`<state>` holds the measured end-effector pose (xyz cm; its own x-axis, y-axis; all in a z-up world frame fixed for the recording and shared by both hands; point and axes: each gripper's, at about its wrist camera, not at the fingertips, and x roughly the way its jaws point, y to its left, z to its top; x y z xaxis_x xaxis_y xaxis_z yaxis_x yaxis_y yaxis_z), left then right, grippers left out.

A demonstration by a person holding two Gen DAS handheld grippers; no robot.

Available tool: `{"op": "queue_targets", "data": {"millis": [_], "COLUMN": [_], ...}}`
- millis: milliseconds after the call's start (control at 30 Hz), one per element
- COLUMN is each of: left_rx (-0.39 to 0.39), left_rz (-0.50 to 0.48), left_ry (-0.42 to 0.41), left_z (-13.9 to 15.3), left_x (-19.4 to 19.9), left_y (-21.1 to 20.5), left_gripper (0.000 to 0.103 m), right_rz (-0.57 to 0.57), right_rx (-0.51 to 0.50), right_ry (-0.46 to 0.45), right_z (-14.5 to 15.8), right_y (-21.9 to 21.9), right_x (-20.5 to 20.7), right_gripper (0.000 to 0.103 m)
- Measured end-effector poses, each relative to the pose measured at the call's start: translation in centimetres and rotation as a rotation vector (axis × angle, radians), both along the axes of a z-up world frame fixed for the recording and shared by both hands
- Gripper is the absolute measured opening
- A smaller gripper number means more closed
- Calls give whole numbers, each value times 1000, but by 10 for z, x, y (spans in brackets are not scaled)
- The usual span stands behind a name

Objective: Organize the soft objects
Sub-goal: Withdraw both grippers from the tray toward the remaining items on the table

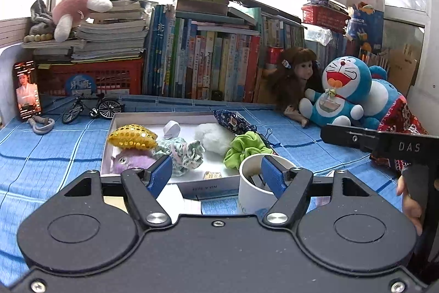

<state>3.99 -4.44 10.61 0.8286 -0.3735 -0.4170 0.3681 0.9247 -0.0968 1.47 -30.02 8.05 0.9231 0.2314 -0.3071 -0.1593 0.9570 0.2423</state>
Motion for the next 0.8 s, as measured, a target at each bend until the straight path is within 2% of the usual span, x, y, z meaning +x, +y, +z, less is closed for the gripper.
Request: {"op": "queue_targets", "data": {"millis": [233, 400, 567, 733, 800], "left_rx": [11, 10, 16, 45, 61], "left_rz": [17, 18, 51, 77, 116], "left_ry": [-34, -42, -69, -77, -84], "left_z": [-11, -15, -21, -35, -43], "left_x": [-21, -33, -48, -53, -53], "left_y": [-3, -4, -3, -8, -11], "left_gripper": [68, 60, 52, 51, 50], "right_rz": [-18, -37, -58, -72, -77], "right_rx": [-25, -33, -47, -50, -43], "right_ry": [-34, -54, -77, -70, -63], "right_z": [-10, -17, -24, -31, -34], "right_y": [5, 7, 9, 9, 8], "right_x": [-18, -27, -36, -40, -40], "right_gripper": [96, 96, 96, 96, 96]}}
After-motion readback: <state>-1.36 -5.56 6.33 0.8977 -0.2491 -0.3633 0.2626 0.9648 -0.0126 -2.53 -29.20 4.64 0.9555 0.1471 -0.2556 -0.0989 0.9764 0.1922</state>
